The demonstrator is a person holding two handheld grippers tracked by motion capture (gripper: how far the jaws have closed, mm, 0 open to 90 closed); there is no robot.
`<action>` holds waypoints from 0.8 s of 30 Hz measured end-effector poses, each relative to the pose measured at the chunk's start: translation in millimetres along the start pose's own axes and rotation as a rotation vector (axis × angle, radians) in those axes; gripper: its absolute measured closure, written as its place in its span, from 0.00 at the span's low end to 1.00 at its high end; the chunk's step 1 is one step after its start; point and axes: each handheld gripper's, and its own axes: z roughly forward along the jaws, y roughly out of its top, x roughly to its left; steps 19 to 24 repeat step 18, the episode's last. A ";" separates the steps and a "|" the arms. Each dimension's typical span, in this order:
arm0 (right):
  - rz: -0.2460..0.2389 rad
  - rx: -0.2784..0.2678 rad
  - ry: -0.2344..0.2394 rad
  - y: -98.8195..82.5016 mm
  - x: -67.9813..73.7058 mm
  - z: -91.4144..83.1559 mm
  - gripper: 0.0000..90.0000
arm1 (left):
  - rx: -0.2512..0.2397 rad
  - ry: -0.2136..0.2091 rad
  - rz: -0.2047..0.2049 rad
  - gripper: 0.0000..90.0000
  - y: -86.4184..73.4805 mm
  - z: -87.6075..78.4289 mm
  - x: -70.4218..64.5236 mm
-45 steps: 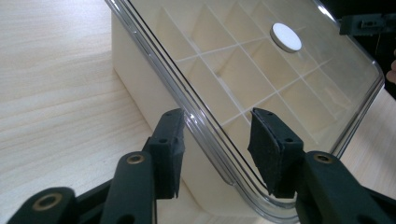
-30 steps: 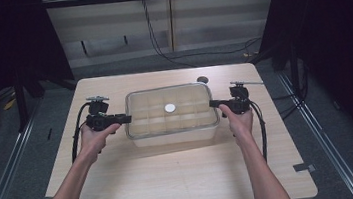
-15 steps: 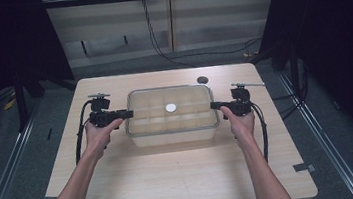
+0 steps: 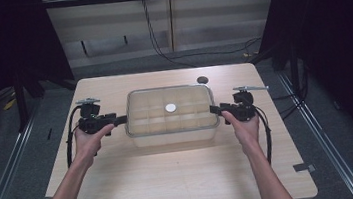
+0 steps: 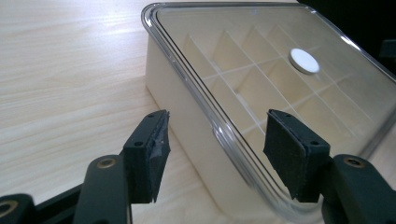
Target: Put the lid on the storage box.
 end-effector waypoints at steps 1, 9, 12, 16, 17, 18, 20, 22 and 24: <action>-0.020 -0.008 0.009 -2.4 3.4 -7.2 0.51 | 0.001 -0.007 0.006 0.44 -3.3 -4.9 -1.5; -0.076 -0.039 0.045 -29.8 19.3 -43.3 0.52 | 0.007 -0.016 0.085 0.47 -33.4 -31.4 -20.3; -0.092 -0.044 0.040 -45.3 21.0 -52.2 0.51 | 0.018 -0.024 0.109 0.46 -49.5 -38.6 -28.6; -0.091 -0.048 0.036 -67.1 21.7 -62.8 0.48 | 0.012 -0.035 0.097 0.42 -73.2 -47.6 -36.8; -0.097 -0.049 0.036 -71.9 22.2 -65.9 0.47 | 0.006 -0.030 0.100 0.40 -79.6 -50.9 -37.4; -0.106 -0.053 0.038 -76.0 22.6 -68.9 0.46 | -0.006 -0.034 0.082 0.40 -85.5 -53.9 -37.4; -0.106 -0.053 0.038 -76.0 22.6 -68.9 0.46 | -0.006 -0.034 0.082 0.40 -85.5 -53.9 -37.4; -0.106 -0.053 0.038 -76.0 22.6 -68.9 0.46 | -0.006 -0.034 0.082 0.40 -85.5 -53.9 -37.4; -0.106 -0.053 0.038 -76.0 22.6 -68.9 0.46 | -0.006 -0.034 0.082 0.40 -85.5 -53.9 -37.4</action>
